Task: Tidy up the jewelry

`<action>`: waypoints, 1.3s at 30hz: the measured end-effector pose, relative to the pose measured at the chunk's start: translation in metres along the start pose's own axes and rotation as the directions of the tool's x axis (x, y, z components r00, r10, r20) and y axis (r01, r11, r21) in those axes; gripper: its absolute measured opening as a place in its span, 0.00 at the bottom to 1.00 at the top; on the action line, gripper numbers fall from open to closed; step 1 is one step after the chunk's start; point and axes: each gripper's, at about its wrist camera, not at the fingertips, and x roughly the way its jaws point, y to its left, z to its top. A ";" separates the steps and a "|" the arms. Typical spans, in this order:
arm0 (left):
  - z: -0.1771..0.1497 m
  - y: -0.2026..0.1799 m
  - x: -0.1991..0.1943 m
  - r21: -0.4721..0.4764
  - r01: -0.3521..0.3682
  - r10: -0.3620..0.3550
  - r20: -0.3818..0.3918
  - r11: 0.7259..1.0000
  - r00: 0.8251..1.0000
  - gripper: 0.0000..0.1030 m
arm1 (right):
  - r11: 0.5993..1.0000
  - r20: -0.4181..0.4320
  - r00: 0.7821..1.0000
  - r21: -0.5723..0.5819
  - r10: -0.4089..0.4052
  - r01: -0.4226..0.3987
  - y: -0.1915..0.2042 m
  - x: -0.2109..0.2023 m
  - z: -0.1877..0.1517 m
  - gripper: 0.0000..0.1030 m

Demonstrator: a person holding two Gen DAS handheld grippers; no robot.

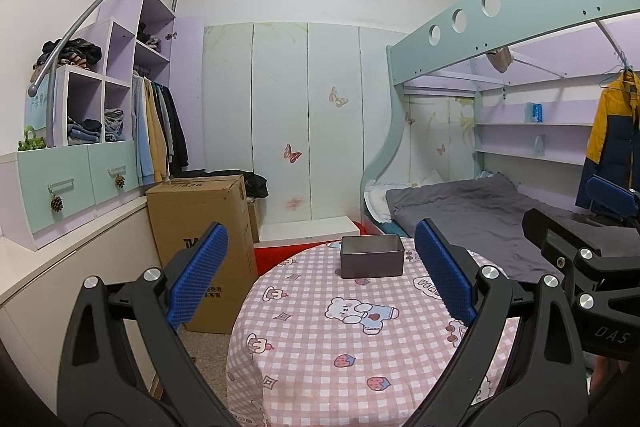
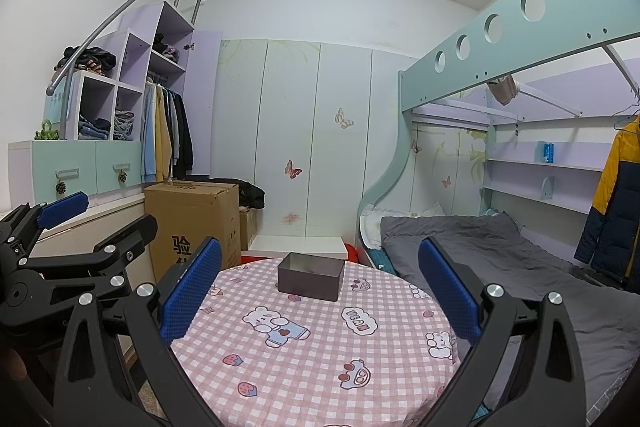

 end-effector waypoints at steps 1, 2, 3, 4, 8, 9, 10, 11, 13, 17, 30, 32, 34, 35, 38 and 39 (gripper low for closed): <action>0.000 0.000 0.000 0.000 0.000 0.000 0.000 1.000 1.000 0.90 | 1.000 -0.001 1.000 0.000 0.000 0.000 0.000 0.001 -0.001 0.92; 0.000 0.000 0.000 -0.001 0.000 0.000 0.000 1.000 1.000 0.90 | 1.000 -0.001 1.000 -0.001 -0.001 0.001 0.000 0.000 -0.001 0.92; 0.000 0.000 0.000 0.000 0.000 0.000 0.001 1.000 1.000 0.90 | 1.000 0.000 1.000 -0.001 0.000 0.000 -0.001 0.001 -0.001 0.92; 0.000 0.000 0.000 0.000 0.000 0.000 0.000 1.000 1.000 0.90 | 1.000 -0.001 1.000 -0.001 -0.001 0.001 -0.001 0.001 -0.001 0.92; 0.000 0.000 0.000 0.003 -0.002 0.002 0.000 1.000 1.000 0.90 | 1.000 -0.002 1.000 -0.001 0.000 0.000 -0.001 0.000 -0.001 0.92; 0.000 0.000 0.000 0.002 -0.001 0.001 0.000 1.000 1.000 0.90 | 1.000 -0.004 1.000 -0.001 0.000 0.000 -0.002 0.000 -0.001 0.92; 0.000 0.000 0.000 0.002 -0.001 0.001 0.000 1.000 1.000 0.90 | 1.000 -0.005 1.000 -0.001 -0.001 0.001 -0.003 0.001 -0.001 0.92; 0.000 0.000 0.000 0.002 -0.002 0.002 -0.001 1.000 1.000 0.90 | 1.000 -0.005 1.000 -0.001 -0.001 0.001 -0.003 0.000 -0.001 0.92; -0.001 0.000 0.001 0.002 -0.002 0.002 -0.002 1.000 1.000 0.90 | 1.000 -0.007 1.000 0.000 -0.002 0.002 -0.003 0.002 -0.001 0.92; -0.001 -0.001 0.001 0.002 -0.002 0.002 -0.002 1.000 1.000 0.90 | 1.000 -0.010 1.000 0.001 -0.001 0.001 -0.004 0.001 -0.002 0.92; -0.007 0.000 0.006 0.002 -0.001 0.001 -0.011 1.000 1.000 0.90 | 1.000 -0.021 1.000 0.002 -0.002 0.002 -0.005 0.008 -0.004 0.92; -0.008 0.000 0.007 0.002 0.000 0.000 -0.012 1.000 1.000 0.90 | 1.000 -0.023 1.000 0.002 -0.003 0.004 -0.005 0.008 -0.005 0.92; -0.011 0.000 0.009 0.001 0.000 0.000 -0.015 1.000 1.000 0.90 | 1.000 -0.026 1.000 0.002 -0.003 0.003 -0.004 0.009 -0.006 0.92; -0.012 0.000 0.009 0.001 0.000 0.000 -0.017 1.000 1.000 0.90 | 1.000 -0.028 1.000 0.002 -0.003 0.003 -0.003 0.010 -0.006 0.92; -0.015 0.000 0.011 0.002 0.000 0.000 -0.024 1.000 1.000 0.90 | 1.000 -0.034 0.999 0.002 -0.003 0.003 -0.003 0.013 -0.007 0.92; -0.016 0.000 0.012 0.001 -0.001 0.001 -0.026 1.000 1.000 0.90 | 1.000 -0.036 0.999 0.003 -0.003 0.003 -0.003 0.014 -0.007 0.92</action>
